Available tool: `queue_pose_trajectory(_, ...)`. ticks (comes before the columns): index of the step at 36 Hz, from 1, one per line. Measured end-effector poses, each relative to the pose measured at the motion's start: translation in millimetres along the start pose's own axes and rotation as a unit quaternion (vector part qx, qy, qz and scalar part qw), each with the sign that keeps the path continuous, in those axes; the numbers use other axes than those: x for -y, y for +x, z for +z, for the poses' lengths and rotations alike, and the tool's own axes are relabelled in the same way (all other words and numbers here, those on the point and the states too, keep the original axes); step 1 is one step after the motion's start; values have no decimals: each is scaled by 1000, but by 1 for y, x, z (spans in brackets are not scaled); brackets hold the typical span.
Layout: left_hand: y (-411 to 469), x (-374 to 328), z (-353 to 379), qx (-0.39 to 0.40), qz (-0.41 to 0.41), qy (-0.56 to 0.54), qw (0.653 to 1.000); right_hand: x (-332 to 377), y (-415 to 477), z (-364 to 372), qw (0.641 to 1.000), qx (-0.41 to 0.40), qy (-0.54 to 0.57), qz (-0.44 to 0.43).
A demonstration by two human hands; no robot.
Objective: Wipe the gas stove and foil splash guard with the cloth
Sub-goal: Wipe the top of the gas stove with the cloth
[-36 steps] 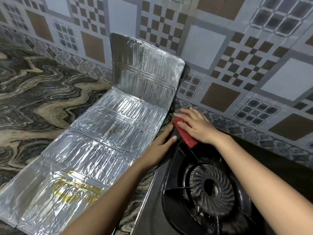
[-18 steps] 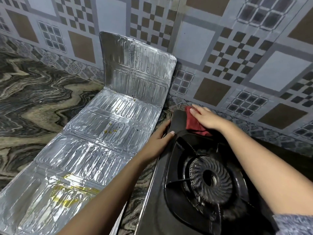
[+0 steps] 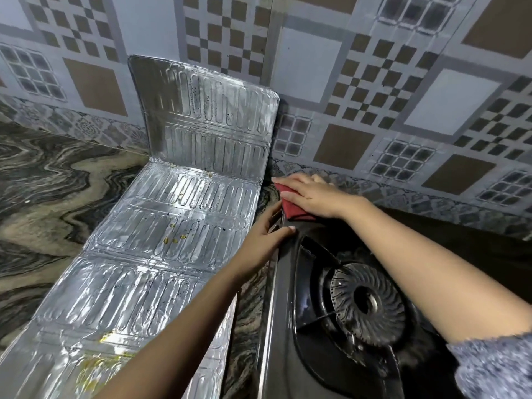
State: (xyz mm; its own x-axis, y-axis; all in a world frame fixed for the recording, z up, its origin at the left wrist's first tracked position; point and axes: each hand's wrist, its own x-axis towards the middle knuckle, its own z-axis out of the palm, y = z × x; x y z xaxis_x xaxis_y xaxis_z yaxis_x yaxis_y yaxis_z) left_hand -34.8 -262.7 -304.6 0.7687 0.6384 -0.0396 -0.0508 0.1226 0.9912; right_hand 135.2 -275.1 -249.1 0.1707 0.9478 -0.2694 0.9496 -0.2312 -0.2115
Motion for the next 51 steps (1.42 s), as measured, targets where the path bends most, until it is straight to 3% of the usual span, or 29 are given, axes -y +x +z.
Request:
queue_pose_trajectory(8, 2, -7, 5, -6, -2, 38, 999, -17, 1, -4, 999, 19, 17, -21)
queue_pose_trajectory(20, 38, -17, 26, -66, -32, 203, 976, -91, -42, -12, 988, 53, 127, -75)
queue_pose_trajectory(23, 59, -15, 31, -80, -29, 299, 950, -116, -60, -9, 990, 26, 121, -72)
queue_pose_trajectory(27, 76, -33, 54, -73, -18, 473, 878, -149, -84, -5, 996, 2, 66, -52)
queue_pose_trajectory(30, 89, -40, 71, -38, -40, 533, 844, -171, -102, -4, 998, -7, 45, -39)
queue_pose_trajectory(37, 113, -49, 142, 84, -52, 556, 825, -225, -149, -7, 999, -21, 49, -2)
queue_pose_trajectory(42, 132, -42, 234, 150, -42, 533, 832, -297, -201, -6, 995, -7, 86, 60)
queue_pose_trajectory(51, 144, -34, 290, 191, -35, 526, 828, -335, -228, -17, 991, 14, 116, 67)
